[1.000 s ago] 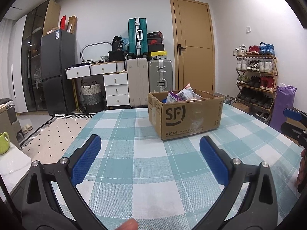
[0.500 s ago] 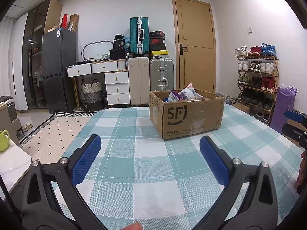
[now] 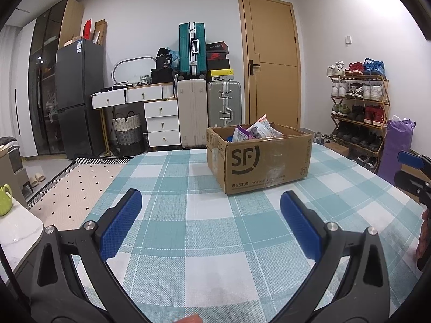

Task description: Organize snacks

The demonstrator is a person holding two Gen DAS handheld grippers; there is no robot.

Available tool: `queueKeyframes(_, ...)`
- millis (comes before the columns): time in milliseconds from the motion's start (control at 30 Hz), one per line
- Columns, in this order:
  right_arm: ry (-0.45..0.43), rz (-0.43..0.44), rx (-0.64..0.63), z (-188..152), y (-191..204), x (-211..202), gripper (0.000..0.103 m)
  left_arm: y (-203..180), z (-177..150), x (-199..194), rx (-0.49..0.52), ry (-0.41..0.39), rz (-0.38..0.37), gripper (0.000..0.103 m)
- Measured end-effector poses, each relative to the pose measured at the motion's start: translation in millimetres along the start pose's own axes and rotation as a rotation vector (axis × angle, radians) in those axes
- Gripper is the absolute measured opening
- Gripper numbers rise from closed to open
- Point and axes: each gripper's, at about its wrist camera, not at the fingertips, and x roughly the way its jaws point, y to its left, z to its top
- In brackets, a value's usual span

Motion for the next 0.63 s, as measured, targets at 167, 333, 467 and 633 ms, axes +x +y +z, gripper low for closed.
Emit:
queueKeyframes(167, 0.001, -0.001, -0.001, 0.0, -0.3, -0.1, 0.103, 0.8, -1.6, -1.6, -0.001, 0.0, 0.002, 0.103)
queueKeyframes(333, 0.001, -0.001, -0.001, 0.2, -0.2, -0.1, 0.103, 2.1, -1.7, -1.1, -0.003, 0.005, 0.013, 0.103)
queueKeyframes(467, 0.001, 0.0, -0.002, 0.3, -0.2, -0.2, 0.103, 5.2, -1.2, -1.3, -0.016, 0.003, 0.016, 0.103)
queueKeyframes(633, 0.001, -0.001, -0.001, 0.3, -0.4, -0.2, 0.103, 4.2, -1.1, -3.3, -0.019, -0.008, 0.007, 0.103)
